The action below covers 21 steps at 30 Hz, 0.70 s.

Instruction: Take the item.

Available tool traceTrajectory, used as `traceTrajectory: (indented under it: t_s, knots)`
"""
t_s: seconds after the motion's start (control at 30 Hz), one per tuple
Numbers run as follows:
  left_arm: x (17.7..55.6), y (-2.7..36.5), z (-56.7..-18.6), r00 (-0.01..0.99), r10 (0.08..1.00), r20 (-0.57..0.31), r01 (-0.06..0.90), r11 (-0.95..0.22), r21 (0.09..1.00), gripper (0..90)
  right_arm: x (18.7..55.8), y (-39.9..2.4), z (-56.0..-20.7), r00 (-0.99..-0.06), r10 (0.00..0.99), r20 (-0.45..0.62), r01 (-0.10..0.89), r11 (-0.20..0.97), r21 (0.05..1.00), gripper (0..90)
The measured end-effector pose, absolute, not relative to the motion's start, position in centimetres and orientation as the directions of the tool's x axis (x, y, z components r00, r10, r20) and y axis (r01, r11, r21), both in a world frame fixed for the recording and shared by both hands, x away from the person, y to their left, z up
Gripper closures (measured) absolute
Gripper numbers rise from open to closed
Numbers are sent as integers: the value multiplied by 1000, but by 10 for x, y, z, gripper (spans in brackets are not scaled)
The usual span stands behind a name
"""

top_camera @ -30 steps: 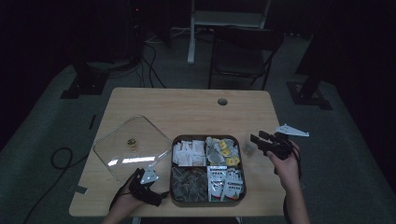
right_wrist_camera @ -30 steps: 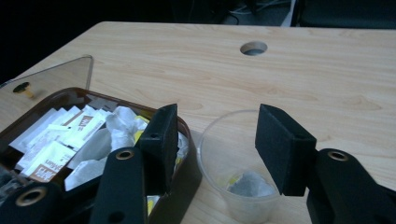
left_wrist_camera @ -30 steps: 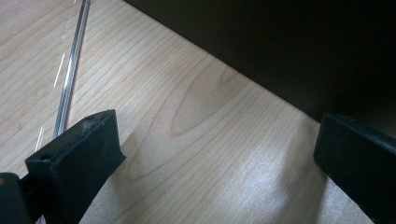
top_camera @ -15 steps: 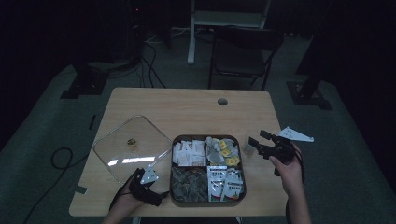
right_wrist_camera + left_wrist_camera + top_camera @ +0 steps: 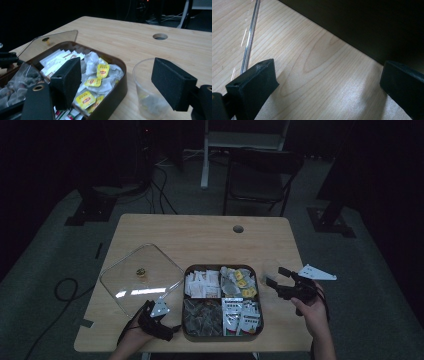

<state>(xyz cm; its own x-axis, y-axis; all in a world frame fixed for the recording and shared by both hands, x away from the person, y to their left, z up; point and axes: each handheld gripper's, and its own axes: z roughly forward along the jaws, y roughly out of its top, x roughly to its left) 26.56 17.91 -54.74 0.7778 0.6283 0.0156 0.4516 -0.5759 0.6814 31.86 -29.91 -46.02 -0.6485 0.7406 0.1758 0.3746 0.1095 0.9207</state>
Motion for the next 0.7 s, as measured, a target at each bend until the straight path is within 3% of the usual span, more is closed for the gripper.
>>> traceTrajectory:
  t_s: [0.33,0.7]
  knots:
    - [266,179,-547,778,628,15,452,-576,682,13,308,-305,-473,-694,700,168,342,116,932,207]
    - [265,179,-547,776,631,15,453,-575,681,13,300,-306,-501,-699,696,164,397,187,899,207]
